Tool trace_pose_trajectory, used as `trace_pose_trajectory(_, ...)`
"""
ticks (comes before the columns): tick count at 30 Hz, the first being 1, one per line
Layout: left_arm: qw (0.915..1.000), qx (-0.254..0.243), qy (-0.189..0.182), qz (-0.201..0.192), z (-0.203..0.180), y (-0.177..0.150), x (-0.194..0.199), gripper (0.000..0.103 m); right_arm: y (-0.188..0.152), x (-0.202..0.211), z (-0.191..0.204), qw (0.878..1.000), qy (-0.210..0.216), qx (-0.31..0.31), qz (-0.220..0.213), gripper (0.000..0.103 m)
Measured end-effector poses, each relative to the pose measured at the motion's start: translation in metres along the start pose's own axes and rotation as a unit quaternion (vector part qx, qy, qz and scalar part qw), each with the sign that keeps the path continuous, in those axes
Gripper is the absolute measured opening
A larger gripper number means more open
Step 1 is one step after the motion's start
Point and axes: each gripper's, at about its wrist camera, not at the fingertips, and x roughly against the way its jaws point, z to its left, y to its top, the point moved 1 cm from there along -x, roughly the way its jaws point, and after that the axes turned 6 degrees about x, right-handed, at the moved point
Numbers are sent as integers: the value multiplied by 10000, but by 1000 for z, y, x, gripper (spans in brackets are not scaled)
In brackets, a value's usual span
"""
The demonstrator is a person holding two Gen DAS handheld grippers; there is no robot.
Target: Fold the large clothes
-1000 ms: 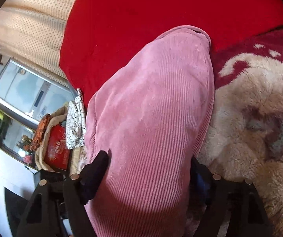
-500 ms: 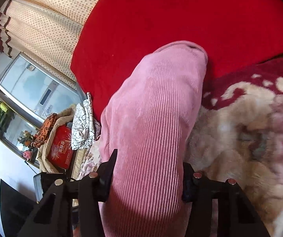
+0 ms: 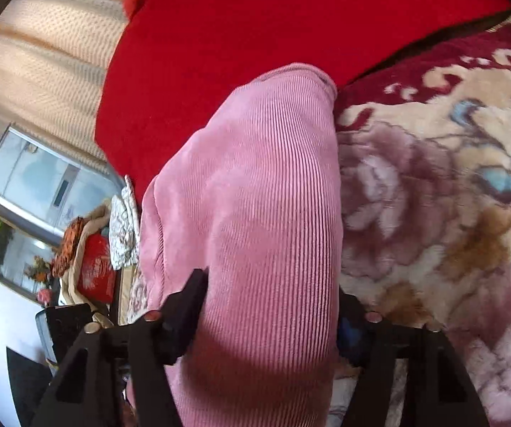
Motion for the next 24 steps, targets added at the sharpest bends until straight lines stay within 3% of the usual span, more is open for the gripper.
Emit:
trace_pose_trajectory(3,9984,-142,136,-522,-9,0,27,61,8,20,9,9998,-133,118,-59,70)
trace_pose_trajectory(7,9944,-537,255,-872,-9,7,50,62,16,59,22,9973,-310,453,-478,70)
trace_pose_trajectory(10,9912,-699,313,-1076,-23,15,41,62,11,82,41,9938,-64,902,-652,69)
trace_pose_trajectory(12,9897,-730,334,-1188,-29,19,33,62,-1,81,56,9902,19,1300,-501,63)
trace_pose_trajectory(14,9871,-749,489,-1325,-28,27,22,62,-20,61,63,9898,248,1404,-4,40)
trace_pose_trajectory(17,9772,-824,1198,-1548,-30,46,-8,62,-40,25,60,9900,234,1292,508,40)
trace_pose_trajectory(19,9720,-811,1584,-1535,-23,55,-24,62,-41,17,60,9897,416,1248,566,40)
trace_pose_trajectory(21,9703,-639,1997,-1206,-6,67,-45,62,-37,20,64,9891,363,1288,619,40)
trace_pose_trajectory(24,9734,-329,2066,-931,15,75,-66,66,-25,26,60,9906,562,1132,531,39)
